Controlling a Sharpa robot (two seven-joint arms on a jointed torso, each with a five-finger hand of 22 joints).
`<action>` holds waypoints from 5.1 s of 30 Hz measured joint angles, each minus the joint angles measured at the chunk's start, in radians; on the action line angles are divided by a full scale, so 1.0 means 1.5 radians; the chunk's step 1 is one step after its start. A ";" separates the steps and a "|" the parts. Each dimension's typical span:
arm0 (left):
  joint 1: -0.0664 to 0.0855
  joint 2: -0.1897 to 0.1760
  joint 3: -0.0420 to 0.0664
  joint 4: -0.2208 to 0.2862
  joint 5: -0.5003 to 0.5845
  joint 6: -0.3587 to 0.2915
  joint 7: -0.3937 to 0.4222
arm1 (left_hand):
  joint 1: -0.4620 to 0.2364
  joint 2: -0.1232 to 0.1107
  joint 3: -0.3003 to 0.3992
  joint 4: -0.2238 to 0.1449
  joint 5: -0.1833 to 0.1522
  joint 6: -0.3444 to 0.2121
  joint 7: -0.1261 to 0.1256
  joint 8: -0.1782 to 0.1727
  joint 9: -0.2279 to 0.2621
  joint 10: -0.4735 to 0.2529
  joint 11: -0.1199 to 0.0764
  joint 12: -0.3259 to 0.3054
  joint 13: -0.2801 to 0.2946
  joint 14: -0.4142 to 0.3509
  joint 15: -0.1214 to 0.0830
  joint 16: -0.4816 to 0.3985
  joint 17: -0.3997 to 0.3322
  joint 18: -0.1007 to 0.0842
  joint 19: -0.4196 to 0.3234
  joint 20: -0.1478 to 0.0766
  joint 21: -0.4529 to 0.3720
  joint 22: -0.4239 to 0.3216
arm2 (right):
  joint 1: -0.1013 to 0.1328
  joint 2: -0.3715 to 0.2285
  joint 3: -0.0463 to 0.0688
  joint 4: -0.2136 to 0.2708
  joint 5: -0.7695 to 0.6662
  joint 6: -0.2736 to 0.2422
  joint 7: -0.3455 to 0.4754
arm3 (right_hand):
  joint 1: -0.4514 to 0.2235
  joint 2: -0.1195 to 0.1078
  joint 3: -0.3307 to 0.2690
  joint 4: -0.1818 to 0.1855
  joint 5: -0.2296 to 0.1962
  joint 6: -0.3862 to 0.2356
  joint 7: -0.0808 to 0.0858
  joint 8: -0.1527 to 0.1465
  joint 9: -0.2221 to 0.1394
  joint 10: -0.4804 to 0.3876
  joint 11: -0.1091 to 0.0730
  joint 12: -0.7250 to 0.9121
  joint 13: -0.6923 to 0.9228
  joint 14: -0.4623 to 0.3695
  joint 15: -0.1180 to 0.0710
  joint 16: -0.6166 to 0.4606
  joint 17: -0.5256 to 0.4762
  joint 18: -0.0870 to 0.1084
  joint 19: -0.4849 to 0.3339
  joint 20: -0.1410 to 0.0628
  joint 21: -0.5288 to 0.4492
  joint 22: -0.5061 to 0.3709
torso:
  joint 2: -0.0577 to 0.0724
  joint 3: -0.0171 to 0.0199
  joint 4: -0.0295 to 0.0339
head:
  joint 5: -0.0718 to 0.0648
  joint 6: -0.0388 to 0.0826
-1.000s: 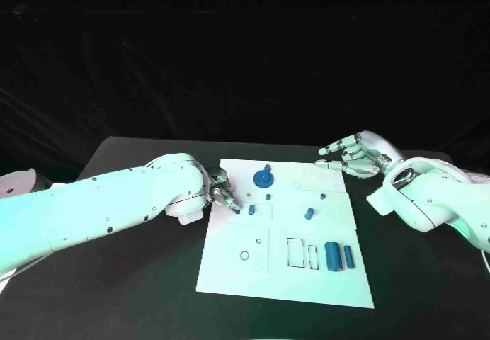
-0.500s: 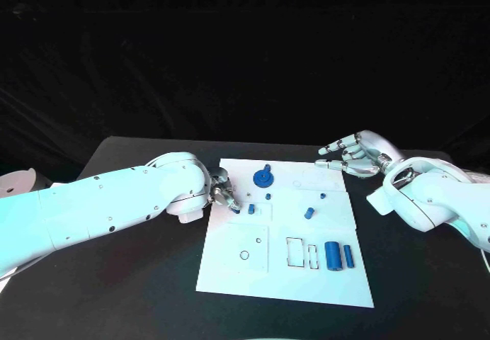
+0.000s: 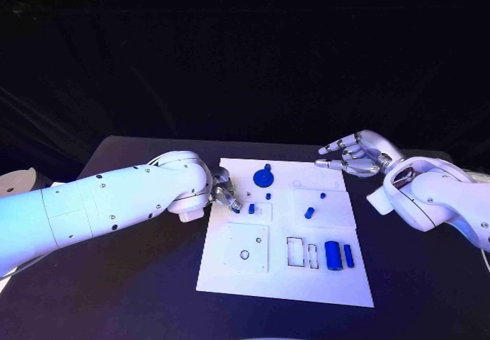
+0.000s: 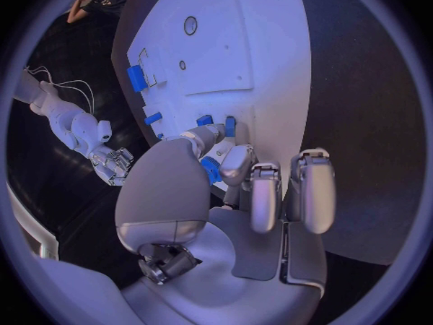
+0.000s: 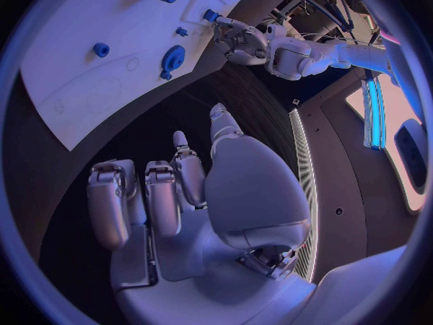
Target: Assemble the parts on the task board
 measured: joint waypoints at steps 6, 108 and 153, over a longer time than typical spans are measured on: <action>0.000 0.008 0.000 -0.010 0.000 0.006 -0.001 | -0.017 0.010 0.004 -0.004 0.000 0.003 -0.002 0.006 0.003 0.004 -0.003 0.007 0.008 0.002 -0.003 0.000 0.000 0.000 0.001 -0.001 0.000 0.000 | 0.000 0.000 0.000 0.001 0.000 0.000 0.000 | 0.000 0.000 0.000 0.000 0.000 0.000 0.000 0.000 0.000 0.000 0.000 0.000 0.000 0.000 0.000 0.000 0.000 0.000 0.000 0.000 0.000 0.000 | 0.000 0.0002 -0.0004 | 0.000 0.000; -0.016 0.092 -0.009 -0.098 -0.158 -0.214 0.375 | 0.190 -0.028 -0.196 0.009 -0.129 0.026 0.046 -0.269 -0.293 -0.237 0.075 -0.582 -0.602 0.000 0.054 -0.102 -0.001 0.062 -0.021 0.045 -0.290 -0.142 | -0.006 0.007 0.000 -0.003 -0.008 0.001 0.004 | -0.012 0.007 -0.032 0.019 0.007 0.002 -0.002 0.000 0.000 -0.005 0.000 -0.004 0.000 0.000 0.000 0.000 0.000 0.000 0.000 0.000 -0.005 0.000 | 0.001 -0.0003 -0.0008 | -0.020 0.007; -0.026 0.152 -0.007 -0.173 -0.251 -0.105 0.340 | 0.189 -0.005 -0.129 -0.020 -0.129 0.102 0.041 -0.317 -0.327 -0.157 0.069 -0.648 -0.667 0.001 0.048 -0.111 -0.039 0.053 -0.002 0.038 -0.227 -0.080 | -0.007 0.010 0.000 -0.003 -0.008 0.002 0.006 | -0.012 0.007 -0.032 0.019 0.007 0.002 -0.002 0.000 0.000 -0.005 0.000 -0.004 0.000 0.000 0.000 0.000 0.000 0.000 0.000 0.000 -0.005 0.000 | 0.000 0.0002 -0.0004 | -0.022 0.003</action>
